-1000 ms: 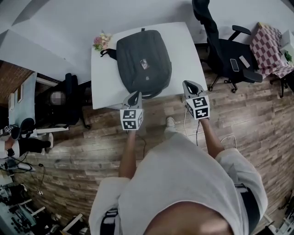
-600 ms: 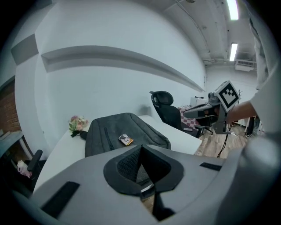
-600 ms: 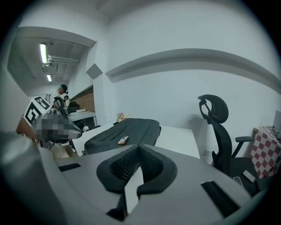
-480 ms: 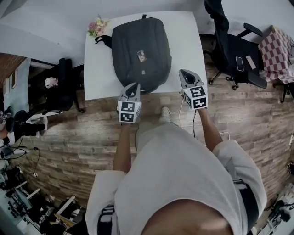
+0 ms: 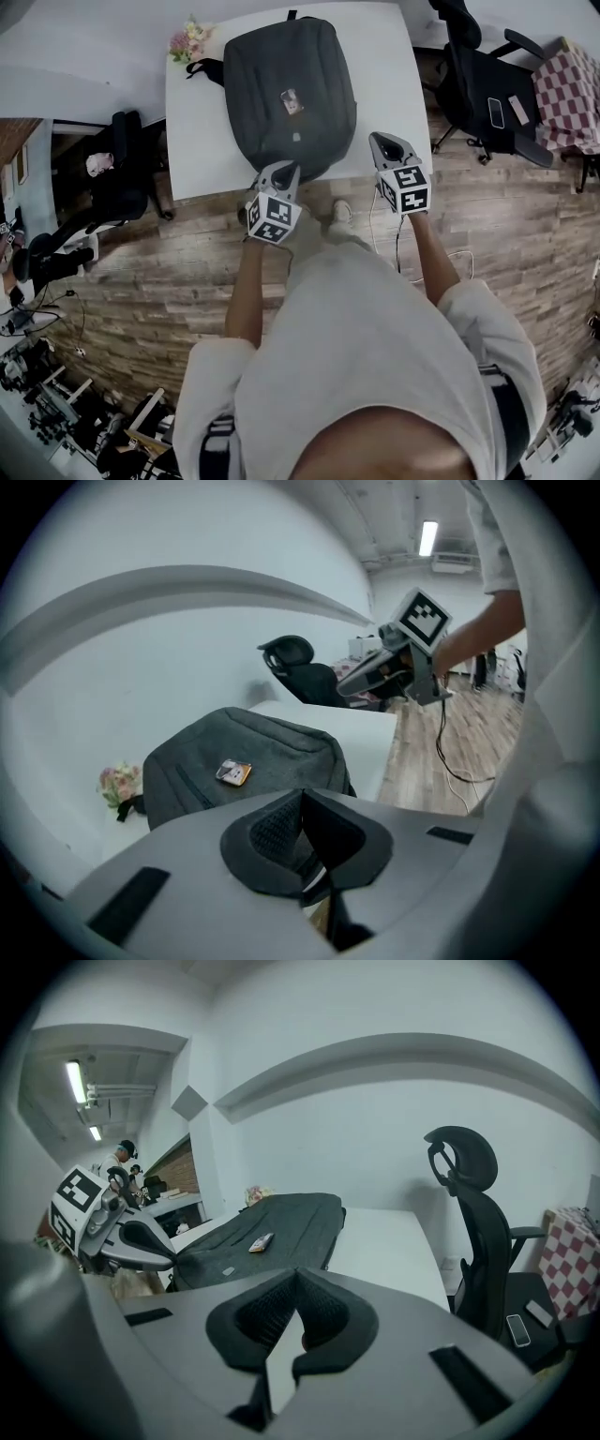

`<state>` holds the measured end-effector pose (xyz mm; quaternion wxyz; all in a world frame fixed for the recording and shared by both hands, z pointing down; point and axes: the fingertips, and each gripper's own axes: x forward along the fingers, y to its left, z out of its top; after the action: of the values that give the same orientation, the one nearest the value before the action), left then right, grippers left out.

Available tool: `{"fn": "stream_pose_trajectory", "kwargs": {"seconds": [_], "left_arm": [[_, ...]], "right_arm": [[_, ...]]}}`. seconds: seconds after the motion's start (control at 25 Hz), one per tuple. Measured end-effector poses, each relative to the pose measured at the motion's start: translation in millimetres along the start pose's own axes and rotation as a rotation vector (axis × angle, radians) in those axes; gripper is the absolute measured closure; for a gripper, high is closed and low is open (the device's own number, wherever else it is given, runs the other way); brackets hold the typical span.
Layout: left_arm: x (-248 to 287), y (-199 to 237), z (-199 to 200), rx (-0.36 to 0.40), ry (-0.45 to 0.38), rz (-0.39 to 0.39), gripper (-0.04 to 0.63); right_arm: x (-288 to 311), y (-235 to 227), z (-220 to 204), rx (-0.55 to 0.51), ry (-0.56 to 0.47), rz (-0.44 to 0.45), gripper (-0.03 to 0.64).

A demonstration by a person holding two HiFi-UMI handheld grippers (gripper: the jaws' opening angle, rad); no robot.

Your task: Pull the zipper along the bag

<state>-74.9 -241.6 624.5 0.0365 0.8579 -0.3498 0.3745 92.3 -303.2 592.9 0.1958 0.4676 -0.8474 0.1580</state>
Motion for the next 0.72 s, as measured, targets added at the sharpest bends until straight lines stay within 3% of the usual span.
{"fn": "stream_pose_trajectory", "kwargs": {"seconds": [0.12,0.2,0.36,0.56,0.72], "left_arm": [[8.3,-10.8,-3.9,0.159,0.032,-0.065,0.568],[13.8,-17.5,-6.5,0.207,0.038,-0.114,0.566],[24.3,-22.9,-13.6,0.239,0.049,-0.167,0.538],[40.4,-29.5,-21.2,0.275,0.077,-0.212,0.414],[53.6,-31.6,-26.7,0.317,0.104,-0.221,0.408]], "right_arm": [[3.4,4.1,-6.3,0.005,0.021,-0.012,0.603],[6.8,5.8,-9.6,0.004,0.031,-0.017,0.603],[12.9,6.1,-17.2,-0.001,0.056,-0.024,0.603],[21.8,-1.9,-29.2,-0.012,0.094,-0.029,0.603],[34.4,-7.6,-36.7,-0.032,0.121,-0.015,0.603]]}}
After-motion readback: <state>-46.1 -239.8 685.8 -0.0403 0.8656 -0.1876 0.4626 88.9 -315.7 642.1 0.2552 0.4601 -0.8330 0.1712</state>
